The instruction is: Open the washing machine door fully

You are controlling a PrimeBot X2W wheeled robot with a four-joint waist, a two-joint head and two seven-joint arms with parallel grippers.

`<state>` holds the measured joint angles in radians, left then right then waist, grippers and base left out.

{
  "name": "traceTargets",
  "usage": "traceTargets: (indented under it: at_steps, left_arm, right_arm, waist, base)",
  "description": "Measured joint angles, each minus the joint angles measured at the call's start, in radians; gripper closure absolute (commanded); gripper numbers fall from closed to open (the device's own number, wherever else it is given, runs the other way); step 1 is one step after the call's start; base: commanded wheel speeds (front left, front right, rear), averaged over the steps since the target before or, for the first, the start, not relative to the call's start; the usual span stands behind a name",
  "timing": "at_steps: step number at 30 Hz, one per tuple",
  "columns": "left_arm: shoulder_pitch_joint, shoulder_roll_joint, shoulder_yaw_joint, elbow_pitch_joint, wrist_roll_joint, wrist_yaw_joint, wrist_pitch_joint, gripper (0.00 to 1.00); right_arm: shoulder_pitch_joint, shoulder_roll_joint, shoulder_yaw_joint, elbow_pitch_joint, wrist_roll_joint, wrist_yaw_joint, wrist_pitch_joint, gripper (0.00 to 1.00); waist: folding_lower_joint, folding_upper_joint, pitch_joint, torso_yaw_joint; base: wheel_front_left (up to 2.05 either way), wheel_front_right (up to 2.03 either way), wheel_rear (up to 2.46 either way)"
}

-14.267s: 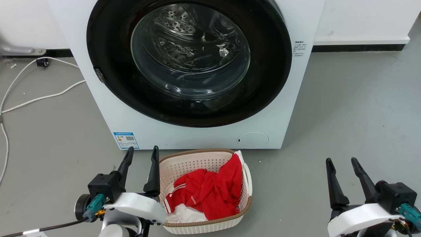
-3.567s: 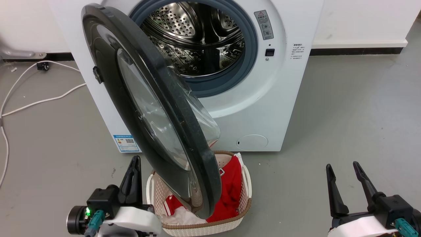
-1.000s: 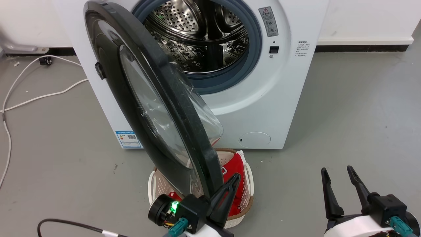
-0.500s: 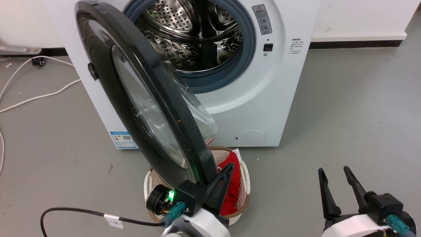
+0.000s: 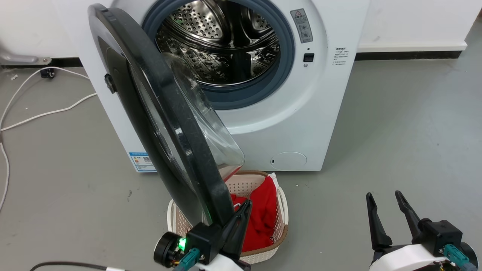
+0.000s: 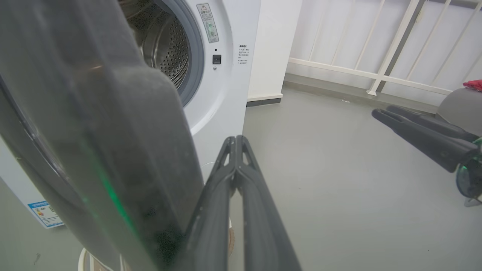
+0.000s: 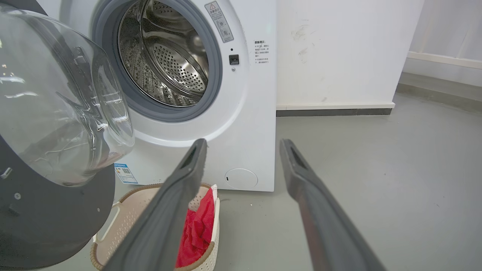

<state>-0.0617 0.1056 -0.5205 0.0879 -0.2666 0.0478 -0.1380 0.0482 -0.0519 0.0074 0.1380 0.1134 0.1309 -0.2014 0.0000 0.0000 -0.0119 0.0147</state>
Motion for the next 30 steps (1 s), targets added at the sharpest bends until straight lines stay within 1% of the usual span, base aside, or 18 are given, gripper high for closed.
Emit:
traceTargets:
  at_steps: [5, 14, 21, 30]
  left_arm:
    - [0.059, 0.019, 0.011, -0.056, -0.003, 0.028, 0.004, 1.0]
    - [0.157, 0.049, 0.043, -0.16, -0.01, 0.092, 0.0, 1.0]
    - [0.202, 0.075, 0.068, -0.229, -0.006, 0.129, -0.005, 1.0]
    - [0.236, 0.099, 0.114, -0.275, -0.009, 0.173, -0.015, 1.0]
  right_arm:
    - [0.003, 0.0, -0.002, 0.002, 0.0, 0.0, 0.0, 0.0]
    - [0.014, 0.0, -0.003, 0.004, 0.0, 0.0, 0.0, 0.0]
    - [0.018, 0.0, -0.007, -0.004, -0.005, 0.0, 0.0, 0.0]
    - [0.022, 0.0, -0.012, -0.017, -0.005, 0.0, 0.0, 0.0]
  waist:
    - [0.0, 0.0, -0.005, 0.02]
    - [0.0, 0.0, -0.015, 0.067]
    - [0.0, 0.0, -0.018, 0.122]
    - [0.0, 0.0, -0.012, 0.206]
  base:
    - [0.0, 0.0, 0.0]
    - [0.0, 0.0, 0.0]
    - [0.0, 0.0, 0.0]
    - [0.0, 0.0, 0.0]
